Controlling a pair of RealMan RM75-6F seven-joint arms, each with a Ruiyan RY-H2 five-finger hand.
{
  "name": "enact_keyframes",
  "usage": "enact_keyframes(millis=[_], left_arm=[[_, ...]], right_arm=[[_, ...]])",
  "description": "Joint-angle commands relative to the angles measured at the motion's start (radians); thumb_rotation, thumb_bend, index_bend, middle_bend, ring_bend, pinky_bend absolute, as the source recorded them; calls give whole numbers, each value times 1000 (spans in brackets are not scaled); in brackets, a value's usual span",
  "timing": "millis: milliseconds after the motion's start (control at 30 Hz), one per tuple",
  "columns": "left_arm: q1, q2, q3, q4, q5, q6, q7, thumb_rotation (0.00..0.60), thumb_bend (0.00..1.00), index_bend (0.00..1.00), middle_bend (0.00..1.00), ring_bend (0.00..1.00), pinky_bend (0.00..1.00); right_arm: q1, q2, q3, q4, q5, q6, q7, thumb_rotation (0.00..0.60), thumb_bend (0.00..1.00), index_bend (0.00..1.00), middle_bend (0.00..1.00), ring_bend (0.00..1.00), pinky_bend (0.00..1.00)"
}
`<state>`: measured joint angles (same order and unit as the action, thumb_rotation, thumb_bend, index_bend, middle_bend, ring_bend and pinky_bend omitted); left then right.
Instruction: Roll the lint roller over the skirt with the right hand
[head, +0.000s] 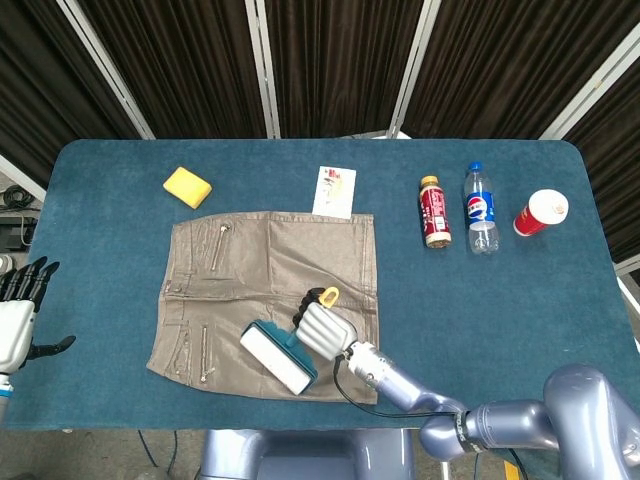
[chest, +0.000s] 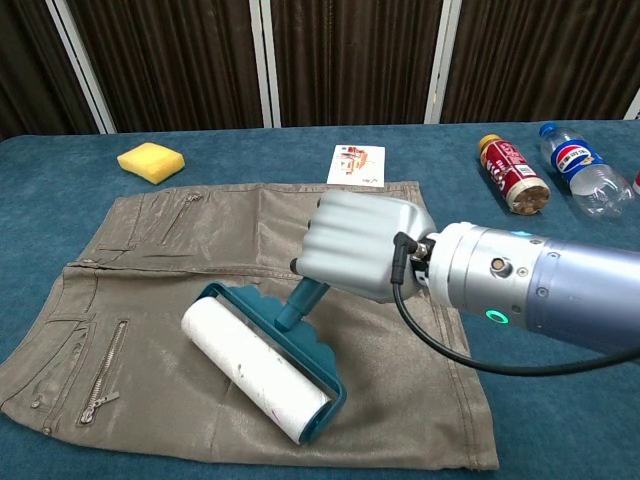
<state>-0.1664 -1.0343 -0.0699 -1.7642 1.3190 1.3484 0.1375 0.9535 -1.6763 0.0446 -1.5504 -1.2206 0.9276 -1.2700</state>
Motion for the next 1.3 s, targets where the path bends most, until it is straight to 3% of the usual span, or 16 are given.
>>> enact_keyframes(millis=[33,400,1033,1300], left_arm=[[-1,-1,1,1,-1,-1,2,600,47,0,0,0,0],[-3,-9,1,4,-6,-3,16,600,48,0,0,0,0],[-1,-20,6,-2,0,6,43,600,49,0,0,0,0],[0,-21,8,-5,4,8,46,600,47,0,0,0,0]], right_arm=[[6,-8,-4,18,18,-1,-25,600,891,458,502,383,423],[-16,37,-51,100,48,16,-54,600,892,458,504,385,422],[-112,191,-109,216,62,44,76,600,891,458,504,385,422],[-172,213,-99,234,142,43,165,600,891,458,504,387,423]])
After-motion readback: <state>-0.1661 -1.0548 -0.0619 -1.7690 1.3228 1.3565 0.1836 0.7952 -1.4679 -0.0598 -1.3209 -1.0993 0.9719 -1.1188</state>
